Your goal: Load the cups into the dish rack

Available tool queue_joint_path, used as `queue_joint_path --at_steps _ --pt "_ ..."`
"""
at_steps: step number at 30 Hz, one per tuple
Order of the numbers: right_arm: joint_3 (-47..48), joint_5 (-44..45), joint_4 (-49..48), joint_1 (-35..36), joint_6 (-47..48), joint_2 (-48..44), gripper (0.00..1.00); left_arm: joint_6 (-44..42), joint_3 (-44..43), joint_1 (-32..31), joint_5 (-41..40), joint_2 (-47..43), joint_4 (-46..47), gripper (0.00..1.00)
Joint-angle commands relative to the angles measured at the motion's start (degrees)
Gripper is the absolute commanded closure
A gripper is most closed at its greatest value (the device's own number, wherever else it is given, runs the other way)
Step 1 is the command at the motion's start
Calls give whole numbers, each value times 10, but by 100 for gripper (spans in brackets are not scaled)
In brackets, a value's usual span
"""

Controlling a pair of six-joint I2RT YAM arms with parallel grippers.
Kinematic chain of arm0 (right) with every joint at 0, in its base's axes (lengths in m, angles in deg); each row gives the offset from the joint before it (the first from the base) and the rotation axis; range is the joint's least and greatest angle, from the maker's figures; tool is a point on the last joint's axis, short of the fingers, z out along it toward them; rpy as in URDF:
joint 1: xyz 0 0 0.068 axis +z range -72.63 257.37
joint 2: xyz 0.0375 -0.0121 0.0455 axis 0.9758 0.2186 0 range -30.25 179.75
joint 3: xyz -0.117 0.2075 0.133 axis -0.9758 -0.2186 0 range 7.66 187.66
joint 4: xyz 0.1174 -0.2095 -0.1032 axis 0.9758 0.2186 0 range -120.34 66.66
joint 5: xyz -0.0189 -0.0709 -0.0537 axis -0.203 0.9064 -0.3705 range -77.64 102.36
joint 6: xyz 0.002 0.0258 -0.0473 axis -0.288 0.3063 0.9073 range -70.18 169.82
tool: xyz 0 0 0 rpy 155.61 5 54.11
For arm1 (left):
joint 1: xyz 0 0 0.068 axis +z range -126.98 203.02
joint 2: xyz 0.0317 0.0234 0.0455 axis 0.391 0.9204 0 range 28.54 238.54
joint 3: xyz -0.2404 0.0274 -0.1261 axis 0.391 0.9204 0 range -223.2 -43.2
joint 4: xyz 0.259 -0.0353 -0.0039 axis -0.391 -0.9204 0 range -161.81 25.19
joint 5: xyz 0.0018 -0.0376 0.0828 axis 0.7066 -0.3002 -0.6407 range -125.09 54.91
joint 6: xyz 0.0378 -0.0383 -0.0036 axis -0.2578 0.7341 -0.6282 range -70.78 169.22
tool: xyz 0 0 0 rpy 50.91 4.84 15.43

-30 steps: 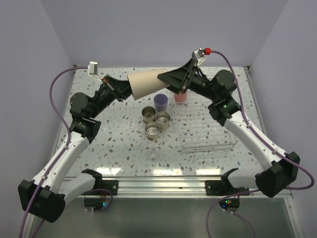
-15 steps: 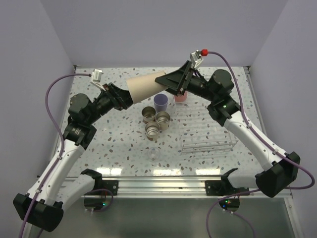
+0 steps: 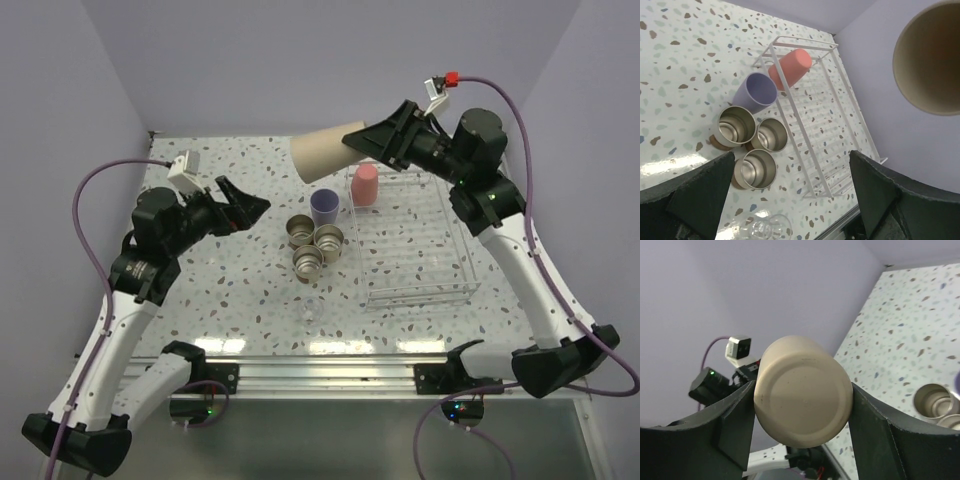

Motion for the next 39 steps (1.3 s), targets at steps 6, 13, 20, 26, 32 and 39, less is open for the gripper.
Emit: queue_joint_path --at_steps 6,13,20,26,32,39 --pt "133 164 259 -30 222 27 100 -76 -51 5 -99 -2 -122 0" --pt "241 342 355 -30 324 97 100 -99 -50 5 -169 -4 -170 0" --pt "267 489 387 -30 383 152 100 -150 -83 5 -211 14 -198 0" --pt "303 564 393 -30 411 222 100 -178 -98 5 -227 25 -207 0" --pt "294 569 371 -33 402 268 100 -207 -113 5 -199 62 -199 0" --pt "279 561 352 -46 402 307 100 -218 -128 19 -191 96 -185 0"
